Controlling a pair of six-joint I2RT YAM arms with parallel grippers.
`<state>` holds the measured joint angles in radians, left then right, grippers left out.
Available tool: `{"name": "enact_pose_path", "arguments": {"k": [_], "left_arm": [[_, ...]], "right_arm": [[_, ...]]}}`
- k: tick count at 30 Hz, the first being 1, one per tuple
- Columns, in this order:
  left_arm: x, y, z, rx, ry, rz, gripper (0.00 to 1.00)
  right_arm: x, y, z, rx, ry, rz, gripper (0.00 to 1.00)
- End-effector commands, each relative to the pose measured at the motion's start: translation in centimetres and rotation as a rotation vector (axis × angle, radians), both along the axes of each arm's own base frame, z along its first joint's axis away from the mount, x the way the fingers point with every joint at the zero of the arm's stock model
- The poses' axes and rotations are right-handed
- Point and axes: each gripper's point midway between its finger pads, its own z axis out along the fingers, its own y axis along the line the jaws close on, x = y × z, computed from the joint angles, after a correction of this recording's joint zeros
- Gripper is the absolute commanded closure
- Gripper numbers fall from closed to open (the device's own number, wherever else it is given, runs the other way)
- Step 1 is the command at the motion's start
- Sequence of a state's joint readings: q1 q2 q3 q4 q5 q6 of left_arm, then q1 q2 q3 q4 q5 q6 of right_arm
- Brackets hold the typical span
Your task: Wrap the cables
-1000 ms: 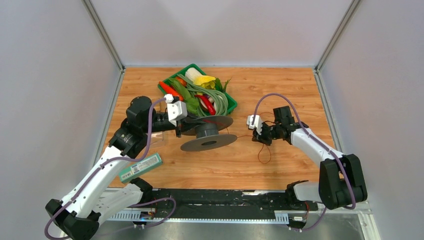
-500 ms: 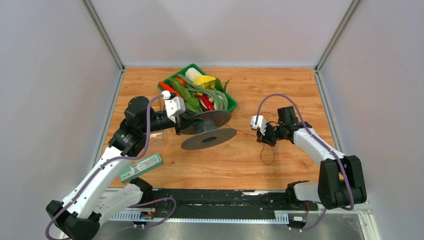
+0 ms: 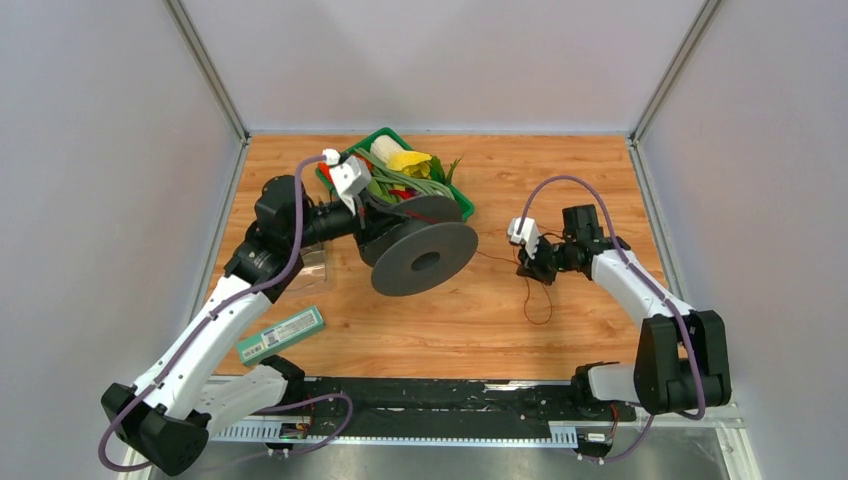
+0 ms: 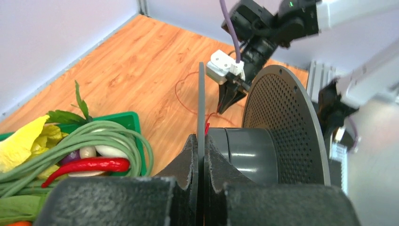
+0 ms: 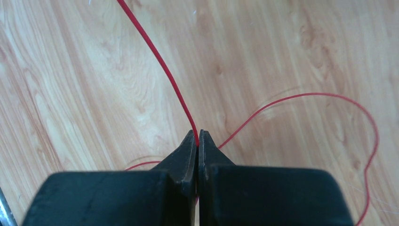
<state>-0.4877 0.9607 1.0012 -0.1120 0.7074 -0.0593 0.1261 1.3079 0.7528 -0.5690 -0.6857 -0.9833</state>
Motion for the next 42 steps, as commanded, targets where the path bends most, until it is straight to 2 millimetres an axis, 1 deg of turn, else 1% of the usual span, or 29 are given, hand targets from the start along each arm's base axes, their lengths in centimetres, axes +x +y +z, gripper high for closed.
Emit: {"name": "enact_pose_path", "arguments": {"k": [1, 3, 5, 6, 9, 11, 15, 17, 20, 22, 24, 27, 29, 30, 33, 36, 38, 39, 41, 42], "left_arm": [[2.1, 0.3, 8.7, -0.234, 0.017, 0.132, 1.0], [3.5, 0.8, 9.6, -0.286, 0.086, 0.217, 1.0], [5.3, 1.6, 9.2, -0.319, 0.206, 0.344, 1.0], [6.2, 2.3, 9.5, -0.337, 0.258, 0.419, 1.0], [9.0, 4.6, 8.2, -0.344, 0.462, 0.678, 1.0], [10.1, 6.4, 6.9, -0.339, 0.55, 0.84, 1.0], [11.4, 9.0, 5.3, -0.367, 0.581, 1.035, 1.0], [11.9, 9.8, 4.0, -0.344, 0.597, 1.105, 1.0], [12.3, 10.8, 2.8, -0.307, 0.598, 1.178, 1.0], [12.7, 11.1, 2.1, -0.274, 0.59, 1.206, 1.0], [12.9, 11.1, 0.9, -0.222, 0.59, 1.22, 1.0], [13.2, 10.7, -0.8, -0.132, 0.595, 1.206, 1.0], [13.0, 10.1, -1.9, -0.079, 0.6, 1.191, 1.0], [12.9, 9.7, -2.6, -0.051, 0.602, 1.173, 1.0], [12.3, 8.1, -3.7, 0.02, 0.592, 1.101, 1.0], [11.3, 6.2, -4.2, 0.098, 0.533, 1.014, 1.0], [10.7, 5.4, -4.4, 0.135, 0.492, 0.983, 1.0], [10.5, 5.3, -4.6, 0.143, 0.474, 0.977, 1.0], [10.1, 5.1, -5.1, 0.161, 0.459, 0.962, 1.0], [10.1, 5.2, -5.2, 0.168, 0.457, 0.964, 1.0]], "right_arm": [[3.4, 1.8, 4.2, 0.103, -0.037, -0.08, 1.0], [4.1, 2.5, 5.2, 0.136, -0.03, -0.104, 1.0], [4.5, 3.3, 6.4, 0.169, -0.025, -0.125, 1.0], [4.5, 3.7, 6.8, 0.181, -0.023, -0.128, 1.0], [4.1, 5.6, 7.8, 0.205, -0.012, -0.116, 1.0], [3.5, 7.1, 8.7, 0.222, -0.011, -0.099, 1.0], [1.8, 10.4, 10.9, 0.236, -0.044, -0.026, 1.0], [0.8, 11.9, 12.2, 0.243, -0.074, 0.025, 1.0], [-1.0, 13.8, 14.1, 0.245, -0.117, 0.101, 1.0], [-2.0, 14.6, 15.9, 0.254, -0.171, 0.149, 1.0], [-2.7, 15.5, 17.8, 0.28, -0.225, 0.186, 1.0], [-3.0, 16.3, 20.7, 0.301, -0.314, 0.21, 1.0], [-2.8, 16.7, 22.5, 0.316, -0.365, 0.213, 1.0], [-2.6, 17.0, 23.6, 0.326, -0.398, 0.212, 1.0], [-1.7, 17.7, 25.9, 0.349, -0.475, 0.205, 1.0], [-0.6, 18.3, 27.6, 0.369, -0.537, 0.193, 1.0], [0.1, 18.8, 28.8, 0.386, -0.579, 0.18, 1.0], [0.6, 19.0, 29.1, 0.391, -0.592, 0.174, 1.0], [1.3, 19.4, 30.7, 0.414, -0.641, 0.151, 1.0], [1.6, 19.5, 31.1, 0.42, -0.657, 0.142, 1.0]]}}
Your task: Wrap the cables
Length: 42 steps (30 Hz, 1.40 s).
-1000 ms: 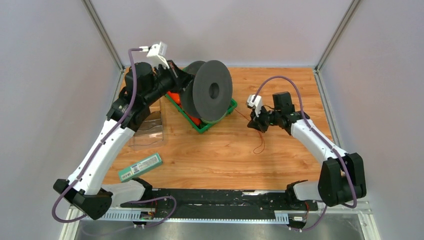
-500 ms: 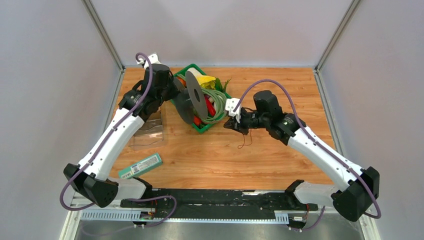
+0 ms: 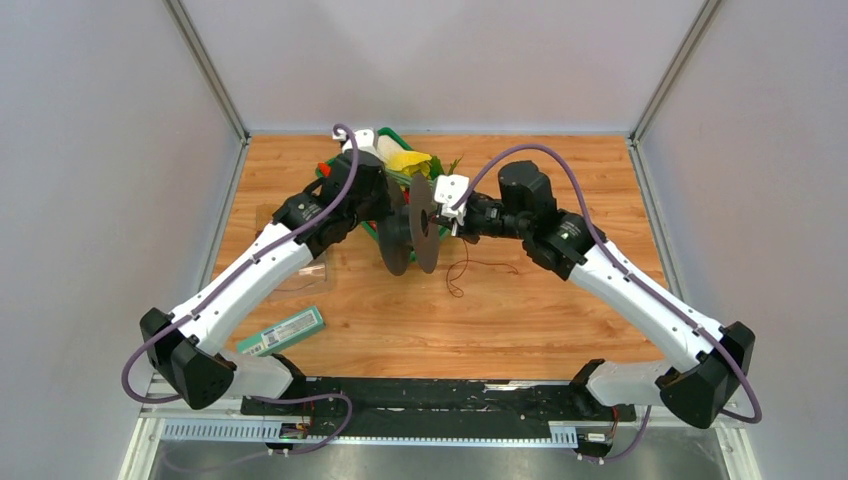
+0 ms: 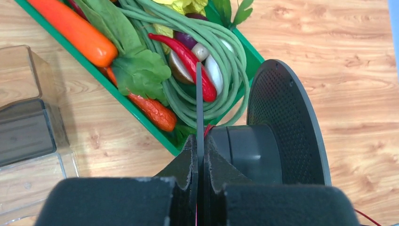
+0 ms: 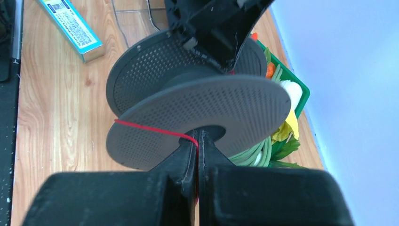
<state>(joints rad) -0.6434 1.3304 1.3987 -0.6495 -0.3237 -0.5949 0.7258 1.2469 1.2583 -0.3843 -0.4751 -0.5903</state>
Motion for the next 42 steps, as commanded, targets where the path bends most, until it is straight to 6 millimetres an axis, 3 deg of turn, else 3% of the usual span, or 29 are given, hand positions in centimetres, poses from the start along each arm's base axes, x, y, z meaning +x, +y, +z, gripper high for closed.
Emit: {"name": "enact_pose_path", "arguments": {"k": [1, 4, 13, 19, 23, 25, 28, 33, 42], "left_arm": [[-0.5, 0.7, 0.8, 0.084, -0.072, -0.058, 1.0], [-0.7, 0.5, 0.4, 0.123, -0.071, -0.108, 1.0], [-3.1, -0.9, 1.2, 0.197, -0.215, -0.402, 1.0], [-6.5, -2.1, 3.5, 0.111, -0.351, -0.62, 1.0], [-7.8, -1.7, 5.2, 0.019, -0.394, -0.685, 1.0], [-7.6, -1.0, 6.5, -0.045, -0.416, -0.68, 1.0], [-9.1, -1.9, 9.9, -0.136, -0.489, -0.792, 1.0], [-10.6, -2.6, 15.3, -0.265, -0.599, -0.824, 1.0], [-7.1, -0.4, 21.8, -0.47, -0.628, -0.592, 1.0]], "right_arm": [[3.0, 0.6, 7.7, 0.148, -0.221, -0.09, 1.0], [4.1, 0.7, 9.2, 0.177, -0.256, -0.134, 1.0], [7.7, -0.2, 10.3, 0.186, -0.361, -0.285, 0.95], [9.6, -1.6, 9.2, 0.157, -0.377, -0.358, 0.94], [10.4, -3.1, 8.3, 0.162, -0.368, -0.375, 0.91], [10.3, -4.0, 7.5, 0.191, -0.323, -0.35, 0.89], [10.0, -4.9, 6.0, 0.226, -0.211, -0.312, 0.89], [8.9, -4.8, 3.0, 0.212, -0.107, -0.231, 0.92], [5.3, -5.3, -3.5, 0.162, 0.098, -0.194, 0.91]]}}
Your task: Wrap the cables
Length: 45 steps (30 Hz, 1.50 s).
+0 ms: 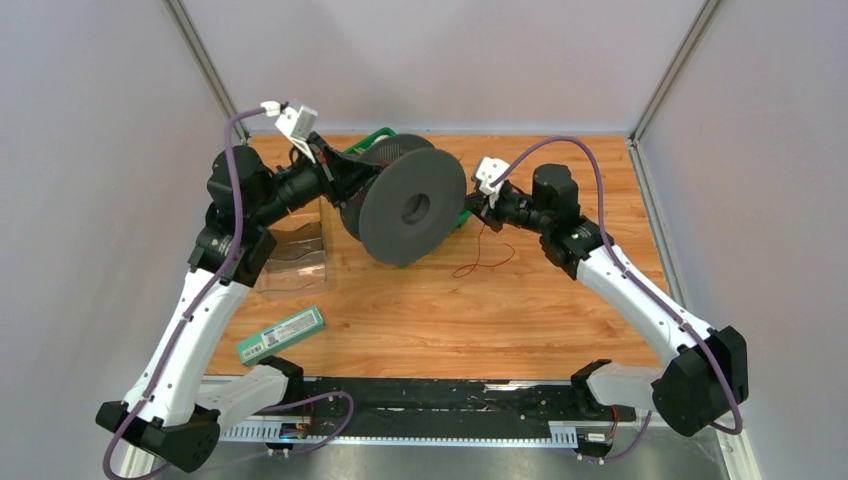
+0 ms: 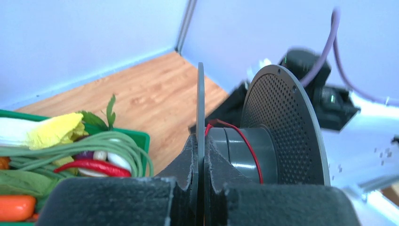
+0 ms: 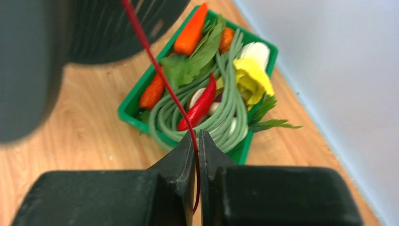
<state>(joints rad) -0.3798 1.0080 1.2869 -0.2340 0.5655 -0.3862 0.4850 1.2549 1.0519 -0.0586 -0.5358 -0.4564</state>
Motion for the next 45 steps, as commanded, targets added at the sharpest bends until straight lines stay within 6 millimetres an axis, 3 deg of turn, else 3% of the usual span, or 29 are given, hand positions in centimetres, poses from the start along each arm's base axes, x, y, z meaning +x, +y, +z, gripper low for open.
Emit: {"name": "enact_pose_path", "arguments": {"k": [1, 4, 10, 15, 17, 21, 24, 28, 35, 39, 45], "left_arm": [[1.0, 1.2, 7.1, -0.217, -0.039, 0.07, 1.0], [2.6, 2.3, 7.5, -0.272, 0.009, 0.175, 1.0], [6.4, 5.3, 5.7, -0.323, 0.174, 0.444, 1.0], [8.4, 6.8, 2.8, -0.267, 0.379, 0.646, 1.0], [8.6, 6.9, 2.1, -0.267, 0.4, 0.671, 1.0], [8.6, 7.2, 0.4, -0.191, 0.409, 0.738, 1.0], [8.9, 7.6, -1.7, -0.122, 0.453, 0.791, 1.0], [9.3, 7.6, -4.0, -0.069, 0.518, 0.818, 1.0], [8.7, 7.7, -5.9, -0.047, 0.57, 0.824, 1.0], [8.4, 7.5, -6.7, -0.037, 0.593, 0.817, 1.0], [8.8, 8.1, -8.4, -0.028, 0.657, 0.847, 1.0]], "right_arm": [[-2.1, -0.2, -0.8, 0.044, 0.069, 0.02, 0.91], [-3.1, -0.1, -1.6, 0.058, 0.115, 0.043, 0.92], [-6.6, 1.6, -0.8, 0.086, 0.159, 0.177, 0.95], [-10.2, 4.2, 0.5, -0.031, -0.017, 0.301, 0.96], [-10.8, 5.0, 0.9, -0.085, -0.099, 0.32, 0.97], [-10.5, 6.0, 3.9, -0.112, -0.291, 0.29, 0.98], [-11.4, 6.9, 6.0, -0.141, -0.416, 0.336, 0.98], [-12.5, 8.2, 7.2, -0.194, -0.553, 0.387, 0.97], [-11.1, 8.4, 10.8, -0.197, -0.781, 0.199, 0.97], [-10.8, 7.8, 11.4, -0.219, -0.846, 0.162, 0.97], [-11.8, 6.3, 10.0, -0.292, -0.819, 0.207, 0.94]]}}
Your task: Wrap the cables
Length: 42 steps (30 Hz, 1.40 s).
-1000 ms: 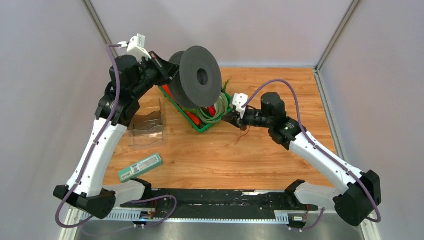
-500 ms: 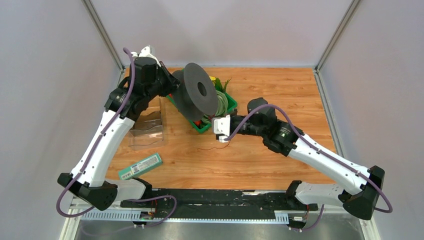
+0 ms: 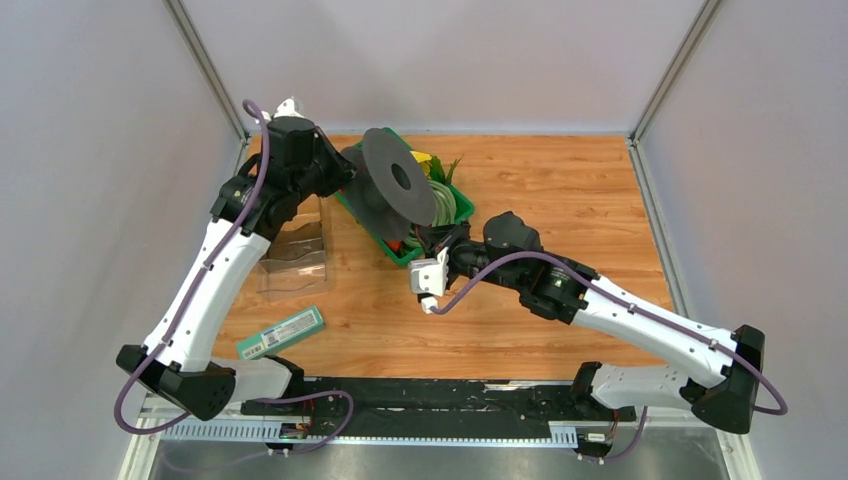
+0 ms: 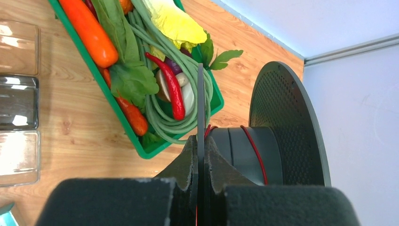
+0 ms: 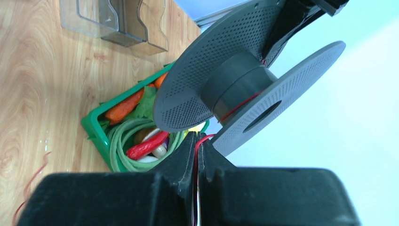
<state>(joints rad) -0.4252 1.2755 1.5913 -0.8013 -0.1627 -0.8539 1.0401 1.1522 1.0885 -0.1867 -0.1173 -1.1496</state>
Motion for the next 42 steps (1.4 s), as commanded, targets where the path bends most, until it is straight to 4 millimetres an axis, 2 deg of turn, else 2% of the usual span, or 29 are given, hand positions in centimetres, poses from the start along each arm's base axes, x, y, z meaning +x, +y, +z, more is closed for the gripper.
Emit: {"name": "enact_pose_path", "arguments": {"k": [1, 5, 7, 10, 13, 19, 23, 29, 33, 39, 42], "left_arm": [[0.9, 1.9, -0.9, 0.04, 0.016, 0.068, 1.0], [0.9, 1.6, -1.6, 0.039, 0.043, 0.052, 1.0], [1.1, 1.4, -1.7, 0.035, 0.049, 0.045, 1.0], [1.2, 1.0, -1.7, 0.025, 0.051, 0.03, 1.0], [1.0, 0.5, -2.1, 0.021, 0.064, 0.001, 1.0], [-0.1, -1.0, -3.9, -0.001, 0.13, -0.061, 1.0], [-0.6, -1.7, -4.7, 0.002, 0.146, -0.089, 1.0], [-1.1, -2.7, -4.7, 0.048, 0.117, -0.146, 1.0], [-1.7, -3.3, -4.4, 0.112, 0.07, -0.195, 1.0], [-2.4, -4.2, -3.8, 0.17, 0.005, -0.275, 1.0], [-2.8, -5.2, -2.5, 0.198, -0.091, -0.389, 1.0]], "right_arm": [[-1.1, -2.3, 5.3, 0.089, -0.131, -0.004, 0.93], [-3.3, -3.3, 4.0, 0.051, -0.028, 0.064, 0.91], [-4.6, -3.6, 2.4, 0.008, 0.056, 0.102, 0.92], [-4.8, -3.7, 1.8, 0.019, 0.112, 0.092, 0.93], [-2.6, -3.3, 3.3, 0.091, 0.05, 0.004, 0.94], [0.1, -1.7, 9.3, 0.275, -0.139, -0.048, 0.97], [1.7, -1.2, 11.7, 0.337, -0.229, -0.068, 0.96], [4.8, -0.7, 15.0, 0.405, -0.288, -0.105, 0.97], [7.1, 0.0, 15.3, 0.407, -0.28, -0.122, 0.98], [9.9, -0.2, 15.2, 0.415, -0.248, -0.163, 0.97], [11.7, -1.0, 14.8, 0.406, -0.257, -0.203, 0.96]]}}
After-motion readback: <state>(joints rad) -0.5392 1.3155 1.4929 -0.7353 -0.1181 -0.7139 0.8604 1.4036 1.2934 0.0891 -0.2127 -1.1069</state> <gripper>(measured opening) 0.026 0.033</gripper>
